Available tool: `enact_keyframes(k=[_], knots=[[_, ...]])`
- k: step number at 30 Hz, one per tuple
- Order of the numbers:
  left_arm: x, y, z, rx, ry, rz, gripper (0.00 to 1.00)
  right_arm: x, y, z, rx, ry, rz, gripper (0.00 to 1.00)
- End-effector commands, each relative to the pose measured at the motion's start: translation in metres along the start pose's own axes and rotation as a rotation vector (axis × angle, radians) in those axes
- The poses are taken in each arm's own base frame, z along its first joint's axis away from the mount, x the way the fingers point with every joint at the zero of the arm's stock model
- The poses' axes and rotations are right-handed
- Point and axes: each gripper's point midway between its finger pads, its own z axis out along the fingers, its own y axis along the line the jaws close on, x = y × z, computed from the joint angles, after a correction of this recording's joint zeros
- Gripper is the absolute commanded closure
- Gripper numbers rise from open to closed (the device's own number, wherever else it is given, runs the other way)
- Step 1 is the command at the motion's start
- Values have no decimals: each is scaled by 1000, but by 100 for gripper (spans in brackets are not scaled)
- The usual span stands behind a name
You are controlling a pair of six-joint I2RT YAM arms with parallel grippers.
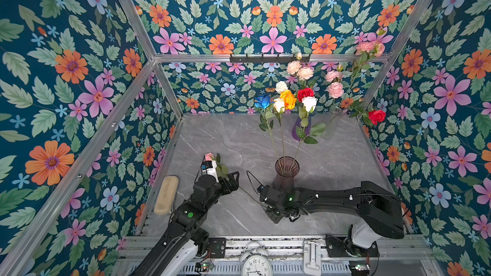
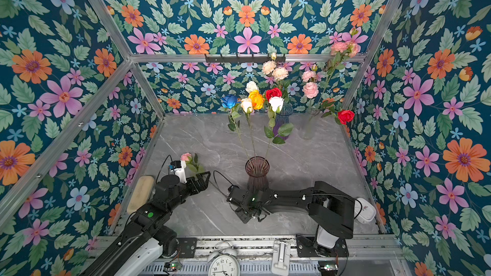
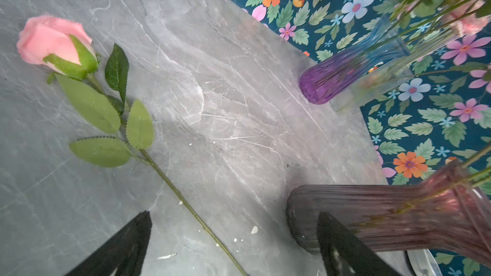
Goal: Arrange the flowers into the vase
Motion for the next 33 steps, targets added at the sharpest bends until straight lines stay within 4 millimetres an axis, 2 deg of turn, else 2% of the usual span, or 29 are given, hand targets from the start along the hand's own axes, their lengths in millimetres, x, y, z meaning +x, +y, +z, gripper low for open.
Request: enact_keyframes(k=[1, 8, 10, 14, 17, 21, 27, 30, 33], knots=[[0, 1, 5, -23, 19, 7, 0, 6, 1, 8, -35, 54, 16, 82], [25, 6, 24, -37, 137, -7, 1, 11, -2, 27, 9, 146, 18, 83], [31, 7, 29, -26, 150, -16, 6, 11, -1, 29, 13, 159, 16, 84], [38, 19, 35, -57, 142, -20, 13, 11, -1, 31, 17, 170, 16, 92], [46, 24, 42, -76, 172, -17, 16, 11, -2, 31, 19, 168, 16, 93], [56, 24, 52, -69, 216, -24, 15, 12, -2, 33, 22, 172, 15, 92], [69, 9, 70, 16, 283, -73, 12, 12, -2, 34, 23, 176, 12, 92], [77, 1, 80, 59, 330, -108, 20, 13, -2, 33, 23, 174, 12, 92], [82, 1, 87, 58, 345, -142, 30, 13, -3, 33, 24, 173, 11, 92]])
